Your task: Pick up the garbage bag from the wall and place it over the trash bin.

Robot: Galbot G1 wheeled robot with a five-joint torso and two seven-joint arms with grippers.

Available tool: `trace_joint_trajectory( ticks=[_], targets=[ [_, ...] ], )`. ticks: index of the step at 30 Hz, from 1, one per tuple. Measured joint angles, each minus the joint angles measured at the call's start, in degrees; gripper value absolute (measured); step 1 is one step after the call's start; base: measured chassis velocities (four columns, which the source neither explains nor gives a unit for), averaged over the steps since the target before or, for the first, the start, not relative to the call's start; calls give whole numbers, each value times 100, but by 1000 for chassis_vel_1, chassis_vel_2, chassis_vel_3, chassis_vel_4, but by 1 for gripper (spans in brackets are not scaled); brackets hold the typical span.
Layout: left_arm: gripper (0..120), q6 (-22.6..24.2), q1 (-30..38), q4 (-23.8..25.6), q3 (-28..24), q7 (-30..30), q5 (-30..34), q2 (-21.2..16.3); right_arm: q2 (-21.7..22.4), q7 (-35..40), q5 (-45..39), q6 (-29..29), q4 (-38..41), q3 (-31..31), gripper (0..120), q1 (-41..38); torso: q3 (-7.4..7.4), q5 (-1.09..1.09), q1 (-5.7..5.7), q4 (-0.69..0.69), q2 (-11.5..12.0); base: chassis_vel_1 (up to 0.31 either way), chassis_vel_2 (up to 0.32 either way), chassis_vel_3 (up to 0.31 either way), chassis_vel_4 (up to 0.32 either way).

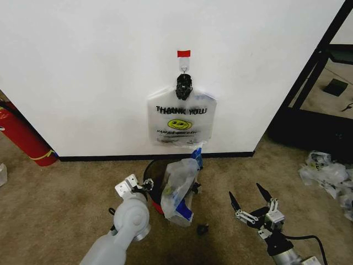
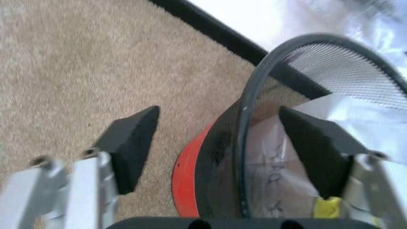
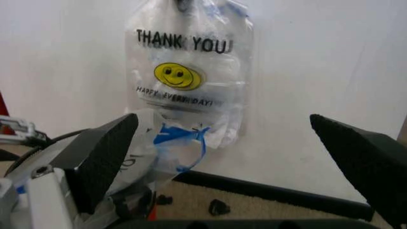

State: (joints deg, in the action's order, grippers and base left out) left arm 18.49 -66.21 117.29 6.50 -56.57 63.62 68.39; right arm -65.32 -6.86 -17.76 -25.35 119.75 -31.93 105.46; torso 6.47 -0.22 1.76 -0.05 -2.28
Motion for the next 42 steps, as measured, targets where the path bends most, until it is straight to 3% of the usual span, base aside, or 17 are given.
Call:
trace_joint_trajectory(
  ticks=[5, 10, 12, 13, 15, 17, 22, 24, 27, 35, 42],
  targets=[
    [95, 73, -110, 303, 101, 36, -32, -135, 32, 317, 173, 230, 129, 120, 100, -20, 0, 0, 0, 0, 0, 0, 0, 0, 0],
    [100, 214, -454, 1001, 280, 609, -133, -860, 141, 1156, 632, 1027, 297, 367, 100, -69, -1, -1, 0, -1, 0, 0, 0, 0, 0],
    [100, 57, -661, 1166, 285, 1308, -671, -1255, 205, 1445, 677, 1388, 318, 515, 100, -169, -1, 1, 0, 3, 0, 0, 0, 0, 0],
    [100, 57, -661, 1166, 285, 1308, -671, -1255, 205, 1445, 677, 1388, 318, 515, 100, -169, -1, 1, 0, 3, 0, 0, 0, 0, 0],
    [100, -224, -713, 1175, 157, 2073, -1299, -1544, 225, 1610, 677, 1687, 348, 606, 100, -267, -1, 0, -1, 6, -1, 0, 0, 0, 0],
    [100, -491, -601, 1084, -53, 2757, -1825, -1728, 224, 1663, 598, 1920, 385, 645, 100, -309, -1, -1, 0, -3, -1, 0, 0, 0, 0],
    [100, -1120, -260, 659, -506, 3472, -2929, -1867, 195, 1814, 214, 2499, 505, 704, 100, -419, 0, -1, -1, -1, -1, 0, 0, 0, 0],
    [100, -1259, -244, 576, -580, 3569, -3179, -1852, 212, 1838, -6, 2721, 484, 757, 100, -595, 0, -2, 0, -7, -1, 0, 0, 0, 0],
    [100, -1379, -467, 555, -537, 3622, -3464, -1757, 332, 1710, -345, 2813, 293, 905, 100, -1084, 0, 0, -1, 3, -1, 0, 0, 0, 0],
    [100, -1435, -649, 684, -328, 3624, -3615, -1733, 582, 1499, -1029, 3137, -257, 1593, 100, -2251, 0, 1, 0, 2, -1, 0, 0, 0, 0],
    [100, -1393, -670, 790, -224, 3620, -3602, -1893, 520, 1466, -937, 3231, -690, 2188, 100, -2765, 0, 2, 0, 0, -1, 0, 0, 0, 0]
  ],
)
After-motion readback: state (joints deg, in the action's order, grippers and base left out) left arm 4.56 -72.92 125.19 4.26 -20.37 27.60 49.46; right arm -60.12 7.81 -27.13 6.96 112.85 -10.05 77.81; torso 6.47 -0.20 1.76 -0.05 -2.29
